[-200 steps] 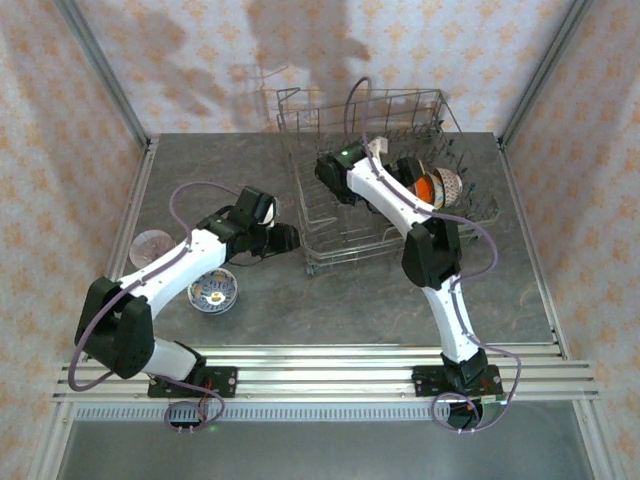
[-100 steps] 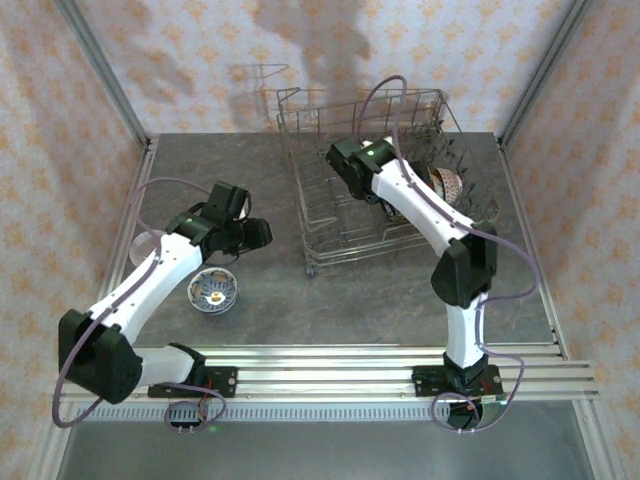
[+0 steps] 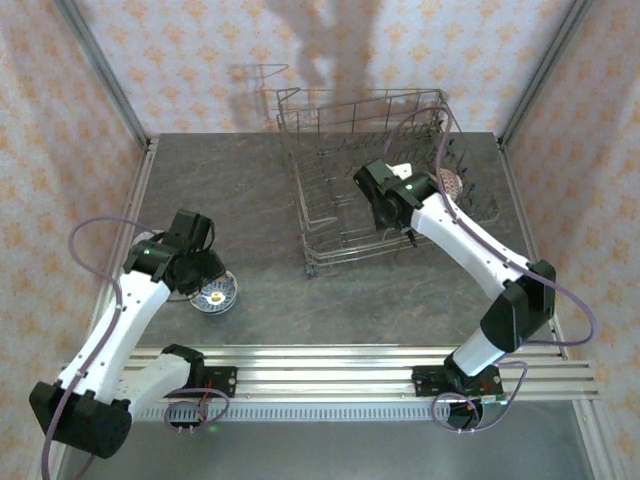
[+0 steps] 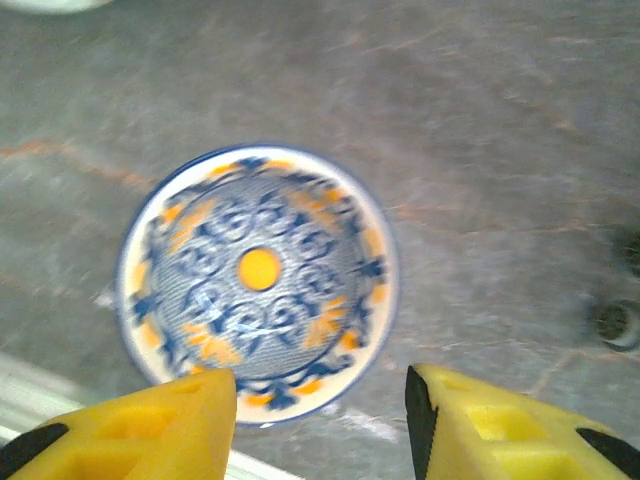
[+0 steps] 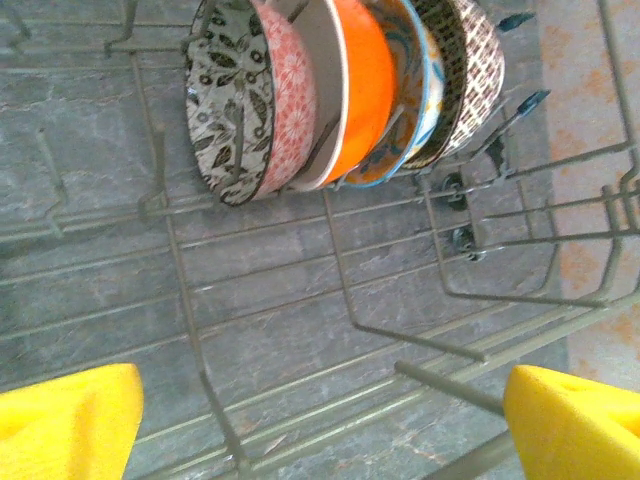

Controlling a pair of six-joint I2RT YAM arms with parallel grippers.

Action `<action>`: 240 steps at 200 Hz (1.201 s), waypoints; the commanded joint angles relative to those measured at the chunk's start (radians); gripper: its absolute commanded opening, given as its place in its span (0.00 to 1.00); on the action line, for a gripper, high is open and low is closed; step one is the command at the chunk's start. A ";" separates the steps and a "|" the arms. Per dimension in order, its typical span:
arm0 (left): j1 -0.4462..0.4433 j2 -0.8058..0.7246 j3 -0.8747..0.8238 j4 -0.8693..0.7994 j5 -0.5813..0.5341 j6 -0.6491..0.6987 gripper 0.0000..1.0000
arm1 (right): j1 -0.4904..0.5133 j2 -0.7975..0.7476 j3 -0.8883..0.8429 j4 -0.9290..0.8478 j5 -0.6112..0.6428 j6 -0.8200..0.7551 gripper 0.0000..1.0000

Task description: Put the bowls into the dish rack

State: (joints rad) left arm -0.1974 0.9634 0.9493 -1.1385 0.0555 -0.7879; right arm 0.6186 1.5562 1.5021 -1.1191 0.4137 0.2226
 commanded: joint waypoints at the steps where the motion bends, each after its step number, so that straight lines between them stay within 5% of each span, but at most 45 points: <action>1: 0.039 -0.046 -0.064 -0.141 -0.062 -0.081 0.50 | 0.000 -0.054 -0.043 0.069 -0.058 -0.002 0.92; 104: 0.175 0.004 -0.193 -0.035 -0.004 -0.063 0.47 | 0.000 -0.016 -0.022 0.080 -0.067 -0.040 0.92; 240: 0.185 0.187 -0.183 0.100 0.079 -0.003 0.41 | 0.000 0.068 0.032 0.075 -0.071 -0.049 0.92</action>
State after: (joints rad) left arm -0.0231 1.1358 0.7616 -1.0626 0.1234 -0.8169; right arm 0.6186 1.6131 1.4925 -1.0454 0.3313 0.1814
